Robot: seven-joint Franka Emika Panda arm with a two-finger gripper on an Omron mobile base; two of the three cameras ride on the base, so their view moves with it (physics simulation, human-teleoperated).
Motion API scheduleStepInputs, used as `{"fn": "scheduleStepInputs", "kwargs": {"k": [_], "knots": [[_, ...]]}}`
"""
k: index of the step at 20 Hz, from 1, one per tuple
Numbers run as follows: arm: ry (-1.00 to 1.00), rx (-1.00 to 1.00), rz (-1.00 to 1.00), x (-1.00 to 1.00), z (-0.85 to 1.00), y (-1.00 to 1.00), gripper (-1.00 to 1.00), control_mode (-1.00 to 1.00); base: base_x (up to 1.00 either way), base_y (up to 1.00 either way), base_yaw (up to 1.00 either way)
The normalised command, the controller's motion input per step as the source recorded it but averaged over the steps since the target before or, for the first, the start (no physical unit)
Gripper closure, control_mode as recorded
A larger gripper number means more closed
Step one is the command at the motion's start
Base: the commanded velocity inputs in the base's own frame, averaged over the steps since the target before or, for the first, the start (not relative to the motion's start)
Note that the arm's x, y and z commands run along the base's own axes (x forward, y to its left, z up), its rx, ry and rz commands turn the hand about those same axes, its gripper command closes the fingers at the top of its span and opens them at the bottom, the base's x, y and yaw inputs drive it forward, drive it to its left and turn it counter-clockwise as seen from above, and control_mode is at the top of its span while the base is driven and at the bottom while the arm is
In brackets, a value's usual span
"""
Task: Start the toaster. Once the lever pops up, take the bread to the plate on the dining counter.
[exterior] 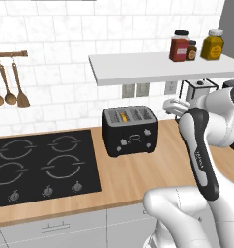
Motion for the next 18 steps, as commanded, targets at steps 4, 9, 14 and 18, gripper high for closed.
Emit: {"fn": "scheduleStepInputs", "kwargs": {"k": [4,9,14,18], "knots": [[0.0,0.0,0.0,0.0,0.0,0.0,-1.0,-1.0,0.0,0.0,0.0],[0.0,0.0,0.0,0.0,0.0,0.0,-1.0,-1.0,0.0,0.0,0.0],[0.0,0.0,0.0,0.0,0.0,0.0,-1.0,-1.0,0.0,0.0,0.0],[0.0,0.0,0.0,0.0,0.0,0.0,-1.0,-1.0,0.0,0.0,0.0]]}}
